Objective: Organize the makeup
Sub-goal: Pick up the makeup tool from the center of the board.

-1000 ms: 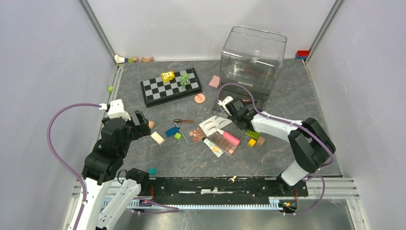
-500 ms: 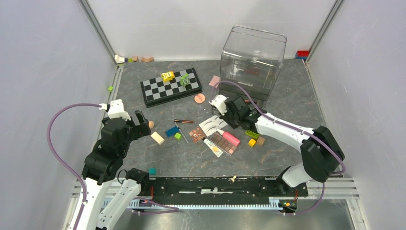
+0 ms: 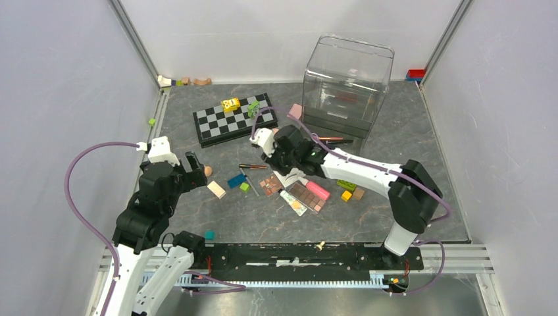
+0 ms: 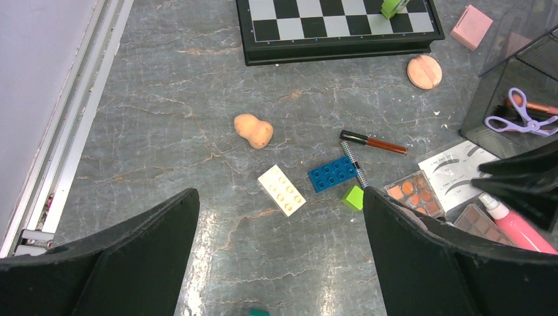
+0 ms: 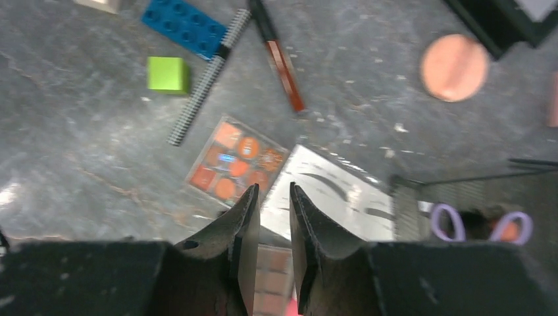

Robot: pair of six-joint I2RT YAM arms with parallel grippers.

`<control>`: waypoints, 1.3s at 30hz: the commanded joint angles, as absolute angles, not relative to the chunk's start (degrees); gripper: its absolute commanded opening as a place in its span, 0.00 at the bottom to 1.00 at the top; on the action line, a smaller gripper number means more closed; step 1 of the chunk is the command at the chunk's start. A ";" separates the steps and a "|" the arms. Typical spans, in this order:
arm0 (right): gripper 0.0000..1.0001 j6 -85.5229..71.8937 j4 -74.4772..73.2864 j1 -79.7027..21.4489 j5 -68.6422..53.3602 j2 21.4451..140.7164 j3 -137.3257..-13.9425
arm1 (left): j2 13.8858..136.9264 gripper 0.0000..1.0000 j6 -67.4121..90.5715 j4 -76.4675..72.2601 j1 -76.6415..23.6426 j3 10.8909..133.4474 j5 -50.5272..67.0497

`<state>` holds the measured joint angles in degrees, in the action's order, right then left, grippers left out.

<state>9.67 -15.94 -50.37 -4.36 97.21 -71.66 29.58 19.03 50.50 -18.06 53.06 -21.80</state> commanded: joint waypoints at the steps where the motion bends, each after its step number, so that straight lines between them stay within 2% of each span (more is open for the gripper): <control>1: 0.29 0.78 -11.20 -54.97 -1.29 99.13 -71.98 | 29.25 1.00 20.04 48.69 -17.73 53.05 -21.45; 14: 0.32 -7.66 -6.82 -62.02 2.41 107.17 -73.36 | 28.79 1.00 20.02 48.70 -17.71 53.00 -21.45; 23: 0.38 -8.40 -6.74 -62.62 5.00 111.19 -75.56 | 28.82 1.00 20.04 48.69 -17.71 53.02 -21.36; 30: 0.48 -9.01 -6.65 -62.75 5.57 113.49 -77.62 | 28.67 1.00 20.04 48.69 -17.75 53.03 -21.45; 39: 0.49 -8.13 -8.44 -62.75 7.31 116.67 -80.63 | 28.68 1.00 20.04 48.69 -17.75 53.00 -21.45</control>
